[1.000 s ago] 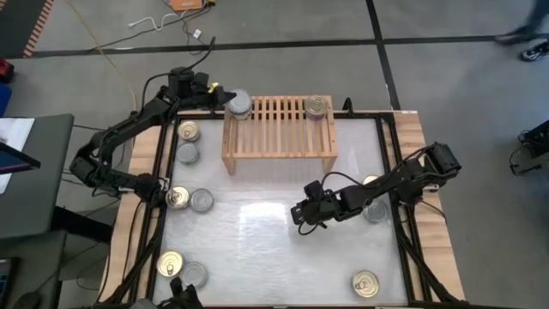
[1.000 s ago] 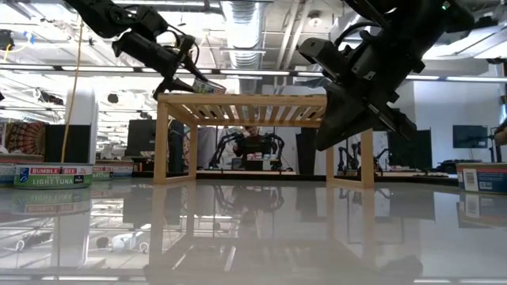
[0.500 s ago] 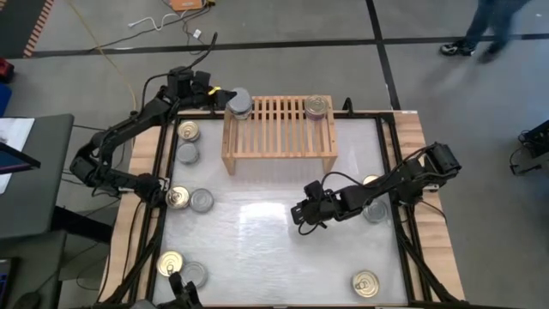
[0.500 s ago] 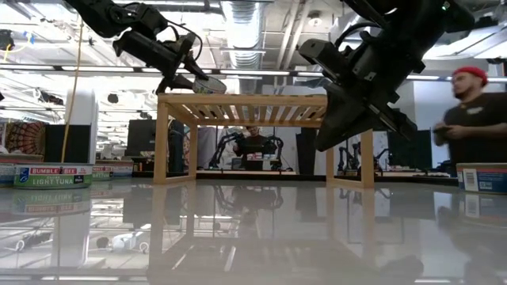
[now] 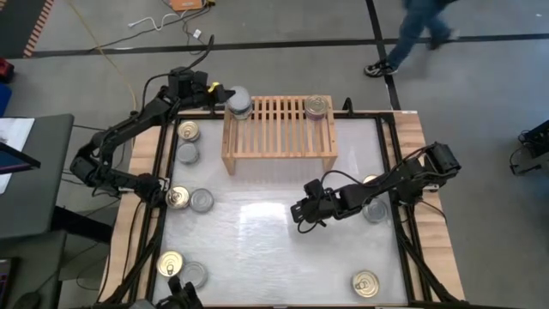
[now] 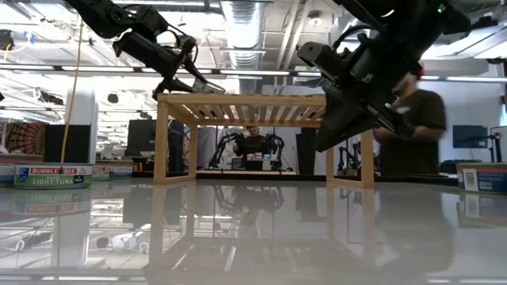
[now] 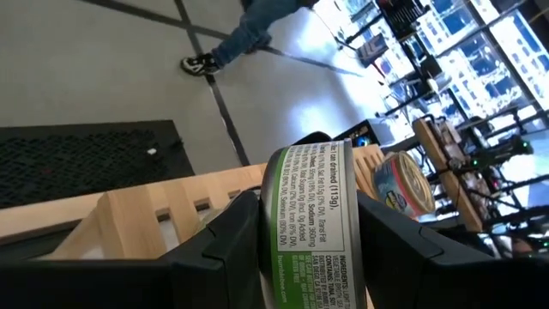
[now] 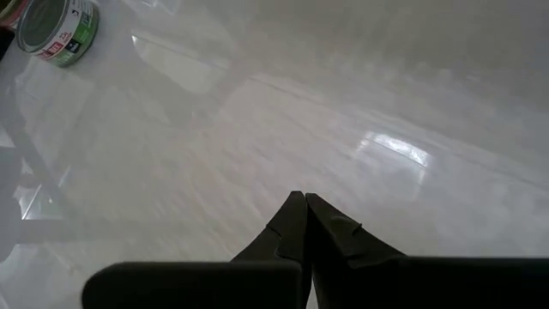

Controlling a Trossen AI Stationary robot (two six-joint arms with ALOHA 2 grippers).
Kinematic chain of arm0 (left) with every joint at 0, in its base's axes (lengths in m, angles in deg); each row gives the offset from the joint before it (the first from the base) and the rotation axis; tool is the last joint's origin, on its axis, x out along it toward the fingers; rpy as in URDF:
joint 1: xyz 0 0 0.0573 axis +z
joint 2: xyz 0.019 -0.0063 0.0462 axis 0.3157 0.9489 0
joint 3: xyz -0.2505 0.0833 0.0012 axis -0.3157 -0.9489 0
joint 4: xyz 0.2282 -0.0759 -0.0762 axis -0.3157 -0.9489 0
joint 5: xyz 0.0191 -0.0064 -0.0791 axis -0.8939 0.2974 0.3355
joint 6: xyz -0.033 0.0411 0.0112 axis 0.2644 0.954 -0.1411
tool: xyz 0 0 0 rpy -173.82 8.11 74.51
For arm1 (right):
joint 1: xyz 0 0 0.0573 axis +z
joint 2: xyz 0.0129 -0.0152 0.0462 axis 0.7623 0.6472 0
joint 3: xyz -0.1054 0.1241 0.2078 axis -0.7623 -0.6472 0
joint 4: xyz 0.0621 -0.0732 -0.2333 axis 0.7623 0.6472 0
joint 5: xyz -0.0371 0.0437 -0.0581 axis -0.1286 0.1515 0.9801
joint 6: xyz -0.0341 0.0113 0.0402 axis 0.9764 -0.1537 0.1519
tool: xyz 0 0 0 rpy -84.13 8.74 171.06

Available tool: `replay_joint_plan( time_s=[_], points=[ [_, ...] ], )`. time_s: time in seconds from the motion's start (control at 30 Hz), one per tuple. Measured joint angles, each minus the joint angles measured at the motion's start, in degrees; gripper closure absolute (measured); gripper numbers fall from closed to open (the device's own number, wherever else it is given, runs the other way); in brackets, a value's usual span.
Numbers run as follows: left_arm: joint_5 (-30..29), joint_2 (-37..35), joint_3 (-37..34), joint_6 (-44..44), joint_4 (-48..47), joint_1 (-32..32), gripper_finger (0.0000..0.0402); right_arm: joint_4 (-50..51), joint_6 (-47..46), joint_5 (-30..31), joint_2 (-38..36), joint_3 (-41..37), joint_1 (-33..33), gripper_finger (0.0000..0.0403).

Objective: Stack canned seafood by type on shelf
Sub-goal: Stack the green tuna can on top of the green tuna can on the shelf, then move the green tuna can to the center of the table

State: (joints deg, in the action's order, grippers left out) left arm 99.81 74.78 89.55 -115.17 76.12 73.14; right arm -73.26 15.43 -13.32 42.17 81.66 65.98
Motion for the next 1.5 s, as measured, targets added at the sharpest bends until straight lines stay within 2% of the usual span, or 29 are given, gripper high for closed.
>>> replay_joint_plan(
  time_s=[0.5, 0.87, 1.1, 1.5],
  points=[
    [-0.59, 0.00, 0.00, 0.24, 0.18, -0.16, 0.0238, 0.52, 0.01, 0.01, -0.02, 0.02, -0.24, 0.0372],
    [-0.78, 0.00, -0.02, 1.24, -1.05, -0.46, 0.0192, 0.52, 0.00, 0.02, -0.02, 0.02, -0.37, 0.0372],
    [-0.78, 0.00, -0.02, 8.46, -0.76, -0.52, 0.0187, 0.52, 0.02, 0.02, -0.02, 0.02, -0.74, 0.0372],
    [-0.78, 0.00, -0.02, 11.19, 1.29, -0.50, 0.0187, 0.62, 0.00, 0.02, -0.02, 0.02, -0.74, 0.0372]
  ],
)
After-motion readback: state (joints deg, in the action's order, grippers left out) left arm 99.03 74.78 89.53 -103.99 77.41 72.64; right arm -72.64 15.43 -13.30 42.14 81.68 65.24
